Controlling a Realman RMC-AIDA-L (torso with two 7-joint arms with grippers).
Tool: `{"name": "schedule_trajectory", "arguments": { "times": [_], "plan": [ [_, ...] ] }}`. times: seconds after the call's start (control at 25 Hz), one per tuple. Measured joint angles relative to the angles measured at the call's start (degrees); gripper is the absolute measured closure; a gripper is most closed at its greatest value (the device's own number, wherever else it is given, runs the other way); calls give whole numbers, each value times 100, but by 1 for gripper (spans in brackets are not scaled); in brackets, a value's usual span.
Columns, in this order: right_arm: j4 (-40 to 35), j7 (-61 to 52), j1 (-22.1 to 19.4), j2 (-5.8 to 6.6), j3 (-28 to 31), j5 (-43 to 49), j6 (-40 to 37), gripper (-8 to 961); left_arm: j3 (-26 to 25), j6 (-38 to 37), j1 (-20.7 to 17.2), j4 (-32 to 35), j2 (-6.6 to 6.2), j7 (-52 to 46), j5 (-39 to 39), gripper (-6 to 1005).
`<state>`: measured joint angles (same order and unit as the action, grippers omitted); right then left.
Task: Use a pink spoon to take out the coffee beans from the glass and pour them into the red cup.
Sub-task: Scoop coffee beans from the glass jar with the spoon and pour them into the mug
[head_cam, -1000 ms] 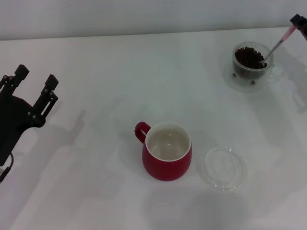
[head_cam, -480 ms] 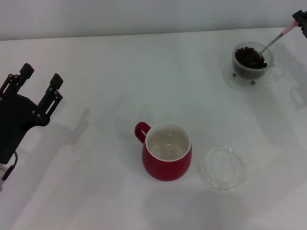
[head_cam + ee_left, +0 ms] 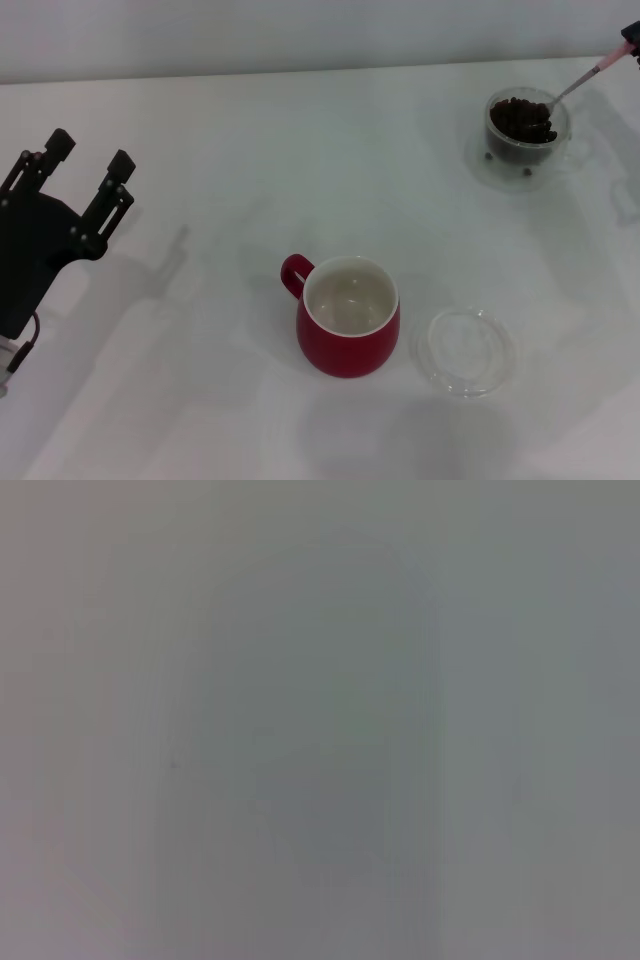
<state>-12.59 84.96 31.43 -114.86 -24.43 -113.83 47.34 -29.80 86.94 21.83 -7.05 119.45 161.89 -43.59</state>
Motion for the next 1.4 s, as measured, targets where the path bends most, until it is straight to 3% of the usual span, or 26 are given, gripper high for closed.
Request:
{"name": "schedule_trajectory", "arguments": {
  "times": [0.68,1.4],
  "plan": [
    [3,-558,-221,-2,7,45,477,802,0,-152,76,33,-9,0,-1,320],
    [302,-641,-481,-36,-591,143,1414,802,0,-203,66,55,-8,0,-1,320]
  ]
}}
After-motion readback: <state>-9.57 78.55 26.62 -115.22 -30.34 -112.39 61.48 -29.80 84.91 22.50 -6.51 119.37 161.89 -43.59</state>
